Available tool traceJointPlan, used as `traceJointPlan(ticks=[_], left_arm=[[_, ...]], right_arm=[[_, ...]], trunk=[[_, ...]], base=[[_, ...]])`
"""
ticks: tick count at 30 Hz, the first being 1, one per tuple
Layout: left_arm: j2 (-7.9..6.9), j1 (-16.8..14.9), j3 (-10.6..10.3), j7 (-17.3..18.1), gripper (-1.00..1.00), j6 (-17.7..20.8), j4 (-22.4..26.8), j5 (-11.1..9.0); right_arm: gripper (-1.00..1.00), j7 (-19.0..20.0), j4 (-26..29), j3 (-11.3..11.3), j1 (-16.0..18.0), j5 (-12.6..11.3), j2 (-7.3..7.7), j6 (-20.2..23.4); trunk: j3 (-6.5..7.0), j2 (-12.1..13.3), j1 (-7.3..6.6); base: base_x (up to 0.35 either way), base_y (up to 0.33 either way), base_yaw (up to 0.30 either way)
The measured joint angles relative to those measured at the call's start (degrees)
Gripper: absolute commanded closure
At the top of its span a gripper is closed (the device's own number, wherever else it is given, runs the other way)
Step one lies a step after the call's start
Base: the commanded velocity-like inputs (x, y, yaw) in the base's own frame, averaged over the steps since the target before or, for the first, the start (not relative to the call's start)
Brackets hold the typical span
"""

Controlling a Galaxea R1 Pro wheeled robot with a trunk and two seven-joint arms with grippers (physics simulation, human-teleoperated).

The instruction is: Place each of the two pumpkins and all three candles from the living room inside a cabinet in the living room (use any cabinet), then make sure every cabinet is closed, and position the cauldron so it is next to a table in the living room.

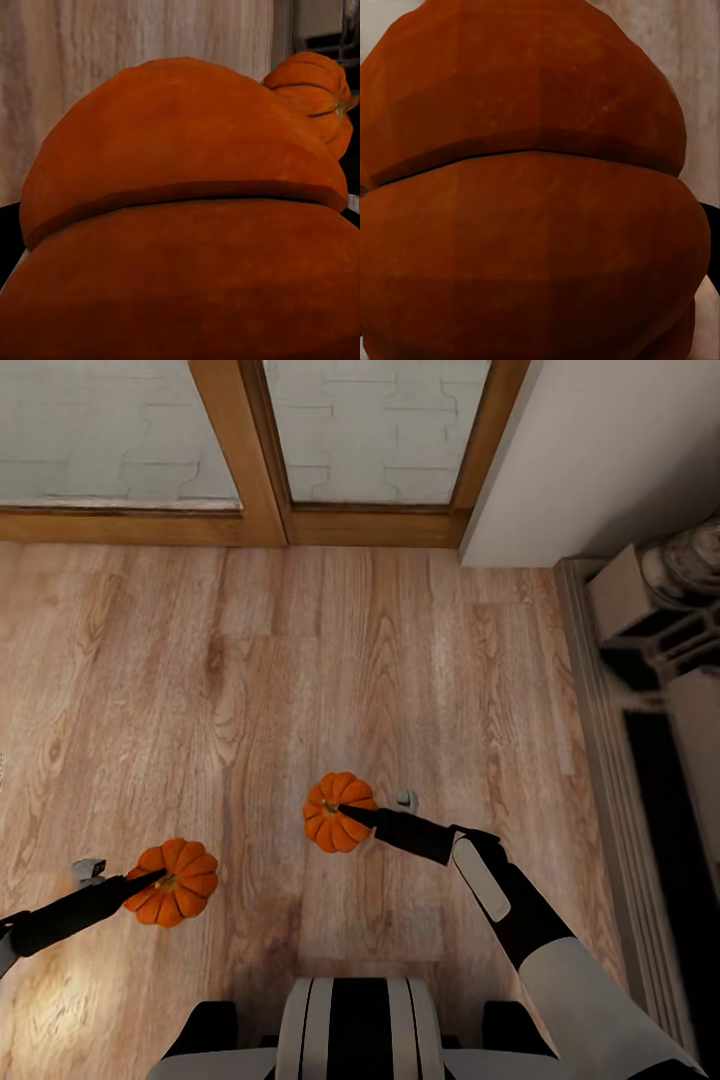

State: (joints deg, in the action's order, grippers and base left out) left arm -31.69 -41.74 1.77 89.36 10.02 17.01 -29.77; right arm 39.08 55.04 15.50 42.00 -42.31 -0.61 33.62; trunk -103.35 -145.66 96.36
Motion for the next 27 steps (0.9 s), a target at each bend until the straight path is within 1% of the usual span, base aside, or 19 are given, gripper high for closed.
traceJointPlan(ticks=[1, 2, 3, 4, 6, 7, 9, 10, 11, 13, 14, 16, 18, 20, 27], left_arm=[[0.44, 0.0, -0.1, -0.3, 1.00, 4.9, 0.3, 0.1], [0.69, 0.0, 0.0, -0.4, 1.00, 7.9, 0.9, 0.2], [0.77, 0.0, 0.1, -0.5, 1.00, 9.3, 1.4, 0.3], [0.94, 0.0, 0.0, -0.5, 1.00, 11.4, 3.0, 0.3], [1.13, 0.0, 0.0, -0.5, 1.00, 13.9, 6.8, 0.3], [1.39, 0.0, -0.1, -0.3, 1.00, 14.8, 9.5, 0.2], [2.09, 0.0, -0.1, -0.2, 1.00, 15.5, 12.0, 0.3], [2.34, 0.0, -0.1, -0.2, 1.00, 15.6, 12.3, 0.3], [3.13, 0.0, -0.1, -0.1, 1.00, 15.8, 13.1, 0.2], [3.92, 0.0, -0.1, -0.1, 1.00, 15.9, 13.5, 0.2], [4.38, 0.0, -0.1, -0.1, 1.00, 15.9, 13.7, 0.2], [5.01, 0.0, -0.1, -0.1, 1.00, 16.0, 14.0, 0.2], [5.25, 0.0, -0.1, -0.1, 1.00, 16.0, 14.1, 0.3], [5.31, 0.0, -0.1, -0.1, 1.00, 15.9, 14.3, 0.3], [5.42, 0.0, -0.2, -0.5, 1.00, 15.4, 14.6, 0.5]], right_arm=[[1.00, 0.0, 0.0, 0.0, 0.0, 0.0, -0.06, 0.0], [1.00, -0.1, 0.0, 0.0, -0.1, 0.0, -0.07, 0.0], [1.00, -0.1, 0.0, 0.0, -0.1, 0.0, -0.07, 0.0], [1.00, -0.2, -0.1, 0.1, -0.2, 0.1, -0.08, 0.0], [1.00, -0.3, -0.3, 0.1, -0.4, 0.1, -0.09, 0.0], [1.00, -0.3, -0.8, 0.1, -0.5, 0.3, -0.07, -0.1], [1.00, -0.4, -1.9, 0.1, -0.6, 0.6, 0.04, -0.1], [1.00, -0.4, -2.2, 0.1, -0.6, 0.8, 0.07, -0.1], [1.00, -0.4, -3.1, 0.1, -0.6, 1.8, 0.12, -0.2], [1.00, -0.3, -4.0, 0.1, -0.6, 2.7, 0.14, -0.2], [1.00, -0.4, -4.4, 0.0, -0.6, 3.7, 0.16, -0.3], [1.00, -0.4, -5.0, 0.0, -0.6, 5.0, 0.24, -0.3], [1.00, -0.4, -5.7, 0.0, -0.6, 6.3, 0.72, -0.3], [1.00, -0.2, -6.5, -0.1, -0.6, 6.9, 1.08, -0.2], [1.00, -0.2, -7.6, 0.1, -0.6, 7.3, 1.27, -0.1]], trunk=[[0.22, 0.0, -0.03], [0.44, 0.0, -0.05], [0.67, 0.0, -0.08], [0.89, 0.1, -0.10], [1.33, 0.1, -0.16], [1.55, 0.1, -0.18], [2.00, 0.1, -0.23], [2.22, 0.1, -0.26], [2.44, 0.1, -0.28], [2.88, 0.2, -0.33], [3.10, 0.2, -0.36], [3.55, 0.2, -0.41], [3.99, 0.2, -0.46], [4.43, 0.3, -0.51], [5.99, 0.4, -0.70]], base=[[0.000, 0.000, 0.000], [0.000, 0.000, 0.000], [0.000, 0.000, 0.000], [0.000, 0.000, 0.000], [0.000, 0.000, 0.000], [0.000, 0.000, 0.000], [0.000, 0.000, 0.000], [0.000, 0.000, 0.000], [0.000, 0.000, 0.000], [0.000, 0.000, 0.000], [0.000, 0.000, 0.000], [0.000, 0.000, 0.000], [0.000, 0.000, 0.000], [0.000, 0.000, 0.000], [0.000, 0.000, 0.000]])
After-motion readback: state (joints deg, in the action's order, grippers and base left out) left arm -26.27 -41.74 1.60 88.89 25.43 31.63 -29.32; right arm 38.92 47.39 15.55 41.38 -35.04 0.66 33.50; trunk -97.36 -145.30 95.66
